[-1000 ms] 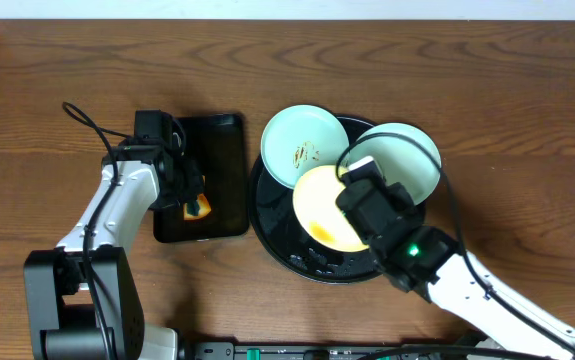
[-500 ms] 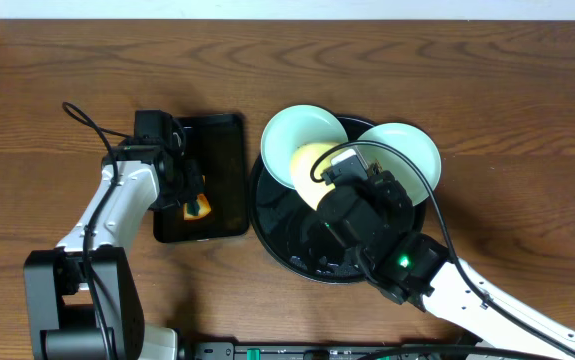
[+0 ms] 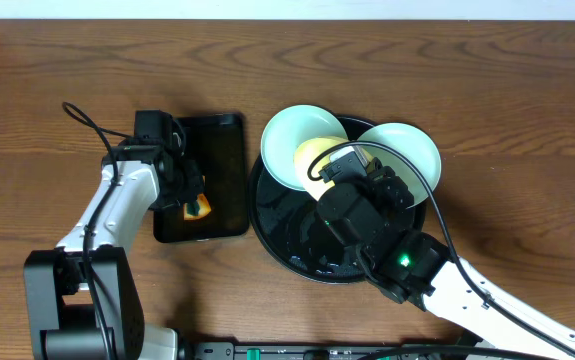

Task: Clean dirty plates on tray and stack at the side
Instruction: 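Grip the yellow plate rim with the right gripper and lift it, then carry the yellow plate right and set it on the table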

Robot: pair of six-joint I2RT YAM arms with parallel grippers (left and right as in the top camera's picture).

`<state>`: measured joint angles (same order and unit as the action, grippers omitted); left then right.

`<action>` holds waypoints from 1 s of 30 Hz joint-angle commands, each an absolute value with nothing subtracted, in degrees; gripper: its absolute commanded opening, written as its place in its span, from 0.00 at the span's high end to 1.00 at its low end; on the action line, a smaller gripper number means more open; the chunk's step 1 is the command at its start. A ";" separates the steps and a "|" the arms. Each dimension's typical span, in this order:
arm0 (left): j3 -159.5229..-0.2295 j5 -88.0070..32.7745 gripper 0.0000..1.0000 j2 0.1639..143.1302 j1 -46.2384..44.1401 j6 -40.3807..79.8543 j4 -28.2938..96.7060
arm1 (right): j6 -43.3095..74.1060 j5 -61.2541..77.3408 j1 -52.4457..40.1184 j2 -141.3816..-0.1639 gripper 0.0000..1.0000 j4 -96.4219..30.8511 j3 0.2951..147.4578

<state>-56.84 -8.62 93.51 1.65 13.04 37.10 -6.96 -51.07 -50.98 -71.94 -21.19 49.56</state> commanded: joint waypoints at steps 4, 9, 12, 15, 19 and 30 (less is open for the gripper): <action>-56.49 -8.08 0.91 93.23 1.52 12.29 37.26 | -4.29 -51.99 -51.31 -71.11 0.99 -21.54 50.85; -56.49 -8.08 0.91 93.23 1.52 12.29 37.28 | 5.34 -43.51 -48.62 -71.11 0.99 -25.34 50.85; -56.49 -8.08 0.91 93.23 1.52 12.29 37.26 | 9.28 -40.62 -44.34 -71.07 0.99 -26.37 50.98; -56.49 -8.08 0.91 93.23 1.52 12.29 37.28 | 10.68 -37.85 -38.44 -71.00 0.99 -27.64 52.60; -56.49 -8.10 0.91 93.23 1.52 12.32 37.28 | 13.08 -31.97 -28.08 -71.02 0.99 -30.63 56.18; -56.49 -8.10 0.91 93.23 1.52 12.32 37.28 | 18.46 -10.37 4.95 -71.05 0.99 -37.41 58.83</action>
<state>-56.84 -8.62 93.51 1.65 13.04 37.10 15.99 -18.61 -1.80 -71.92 -36.71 57.91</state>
